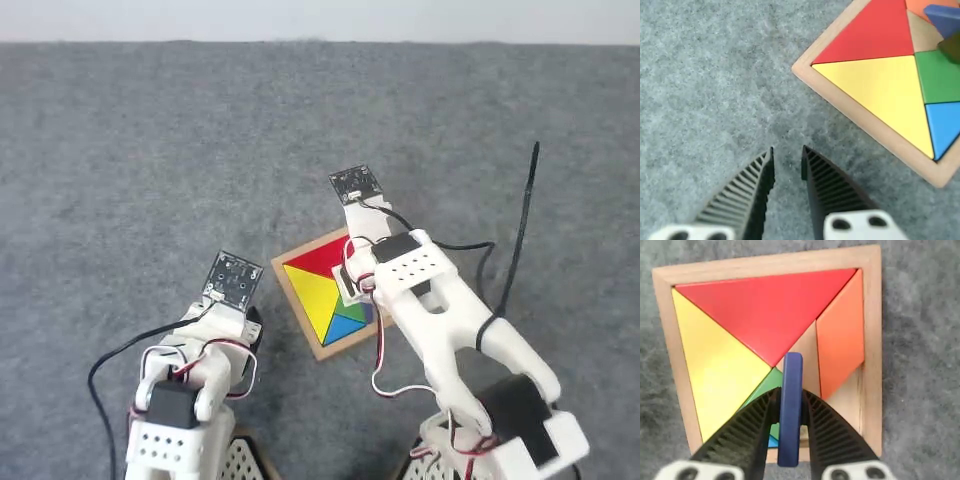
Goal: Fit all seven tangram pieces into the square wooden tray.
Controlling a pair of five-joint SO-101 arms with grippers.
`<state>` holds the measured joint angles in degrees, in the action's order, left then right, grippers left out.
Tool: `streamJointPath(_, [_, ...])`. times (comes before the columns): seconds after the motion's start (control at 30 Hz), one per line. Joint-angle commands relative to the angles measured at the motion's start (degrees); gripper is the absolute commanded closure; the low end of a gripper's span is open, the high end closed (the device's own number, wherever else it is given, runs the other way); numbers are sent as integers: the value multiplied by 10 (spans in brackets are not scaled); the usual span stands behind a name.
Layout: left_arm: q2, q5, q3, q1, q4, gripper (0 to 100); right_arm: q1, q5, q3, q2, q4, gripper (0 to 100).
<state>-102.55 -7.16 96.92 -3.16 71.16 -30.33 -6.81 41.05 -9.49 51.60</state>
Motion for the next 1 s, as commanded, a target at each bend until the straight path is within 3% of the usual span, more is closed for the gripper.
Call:
streamJointPath(0.0, [-1,4,-4,-1,3,912,0,-11,-4,2,-21,989])
streamJointPath(0.17, [-1,4,-4,-1,3,912,23,-44,-4,3,-22,991])
streamJointPath(0.47, [-1,4,-4,-1,3,912,23,-40,-3,4,-25,987])
streamJointPath(0.67, [-1,4,-4,-1,3,912,22,-42,1,3,-18,853])
streamJointPath(0.97, [-1,4,-4,-1,3,912,45,-43,5,-4,-23,843])
